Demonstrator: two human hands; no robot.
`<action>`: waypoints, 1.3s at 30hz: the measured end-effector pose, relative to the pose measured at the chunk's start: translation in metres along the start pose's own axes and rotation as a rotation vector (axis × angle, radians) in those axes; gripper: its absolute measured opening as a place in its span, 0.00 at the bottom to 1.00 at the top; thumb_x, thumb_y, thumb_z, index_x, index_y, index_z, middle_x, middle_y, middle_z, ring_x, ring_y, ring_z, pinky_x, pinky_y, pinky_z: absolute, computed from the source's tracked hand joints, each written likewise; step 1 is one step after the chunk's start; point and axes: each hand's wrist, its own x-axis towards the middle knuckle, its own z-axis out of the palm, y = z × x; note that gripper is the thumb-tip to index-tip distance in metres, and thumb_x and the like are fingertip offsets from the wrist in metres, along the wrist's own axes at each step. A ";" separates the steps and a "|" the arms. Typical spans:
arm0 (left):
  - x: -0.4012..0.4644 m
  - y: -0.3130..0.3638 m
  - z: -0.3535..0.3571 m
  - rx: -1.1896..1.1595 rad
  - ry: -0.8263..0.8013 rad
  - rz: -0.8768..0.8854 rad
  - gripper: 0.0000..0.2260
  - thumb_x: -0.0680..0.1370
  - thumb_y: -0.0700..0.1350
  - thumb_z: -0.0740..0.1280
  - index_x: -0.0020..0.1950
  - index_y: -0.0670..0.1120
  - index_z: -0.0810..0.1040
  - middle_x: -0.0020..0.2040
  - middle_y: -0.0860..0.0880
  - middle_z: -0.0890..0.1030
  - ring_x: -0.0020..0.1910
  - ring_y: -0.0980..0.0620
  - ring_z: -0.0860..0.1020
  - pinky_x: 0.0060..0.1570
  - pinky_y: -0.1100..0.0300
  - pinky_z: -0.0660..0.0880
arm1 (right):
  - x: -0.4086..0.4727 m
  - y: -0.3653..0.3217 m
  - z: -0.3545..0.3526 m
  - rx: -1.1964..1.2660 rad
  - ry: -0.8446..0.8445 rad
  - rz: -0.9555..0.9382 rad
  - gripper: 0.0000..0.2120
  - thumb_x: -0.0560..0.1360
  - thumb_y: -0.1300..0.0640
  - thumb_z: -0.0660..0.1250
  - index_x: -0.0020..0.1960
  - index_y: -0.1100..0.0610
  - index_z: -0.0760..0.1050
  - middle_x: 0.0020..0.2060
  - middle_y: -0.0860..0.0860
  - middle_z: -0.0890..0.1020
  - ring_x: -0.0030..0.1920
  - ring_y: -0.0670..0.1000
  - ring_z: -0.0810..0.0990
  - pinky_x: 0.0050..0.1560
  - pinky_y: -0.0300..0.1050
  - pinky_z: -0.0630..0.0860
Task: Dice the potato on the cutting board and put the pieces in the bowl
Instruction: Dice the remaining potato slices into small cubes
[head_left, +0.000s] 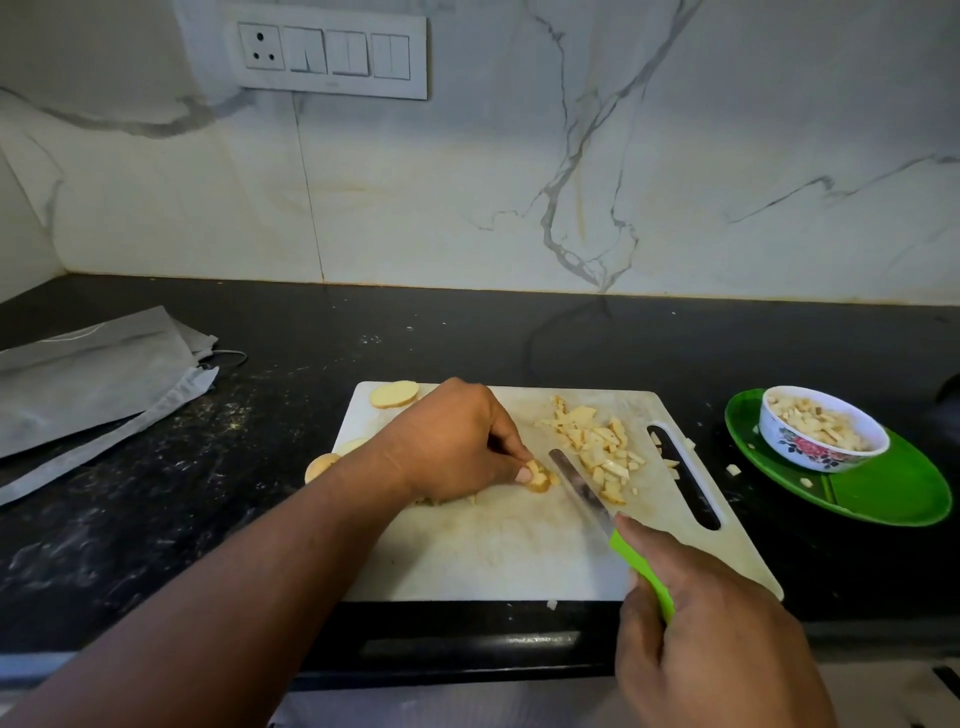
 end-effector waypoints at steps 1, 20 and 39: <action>-0.002 0.001 0.000 0.014 0.005 0.003 0.07 0.74 0.52 0.79 0.51 0.55 0.89 0.41 0.63 0.86 0.37 0.65 0.81 0.36 0.70 0.74 | -0.001 -0.001 -0.001 -0.002 -0.002 0.004 0.27 0.59 0.60 0.80 0.56 0.46 0.84 0.36 0.41 0.83 0.33 0.45 0.81 0.36 0.29 0.66; -0.002 0.022 0.010 0.210 0.017 -0.076 0.04 0.77 0.51 0.76 0.45 0.52 0.89 0.39 0.57 0.85 0.40 0.56 0.82 0.44 0.60 0.83 | 0.000 -0.025 -0.025 -0.233 -0.155 -0.140 0.27 0.71 0.48 0.62 0.70 0.39 0.67 0.49 0.44 0.80 0.50 0.44 0.81 0.44 0.38 0.76; -0.002 0.018 0.005 0.100 0.025 -0.108 0.03 0.73 0.51 0.80 0.41 0.55 0.89 0.37 0.61 0.85 0.39 0.62 0.83 0.45 0.61 0.83 | 0.015 -0.034 -0.015 -0.168 -0.115 -0.144 0.27 0.76 0.50 0.60 0.73 0.43 0.59 0.53 0.44 0.76 0.52 0.47 0.79 0.50 0.41 0.75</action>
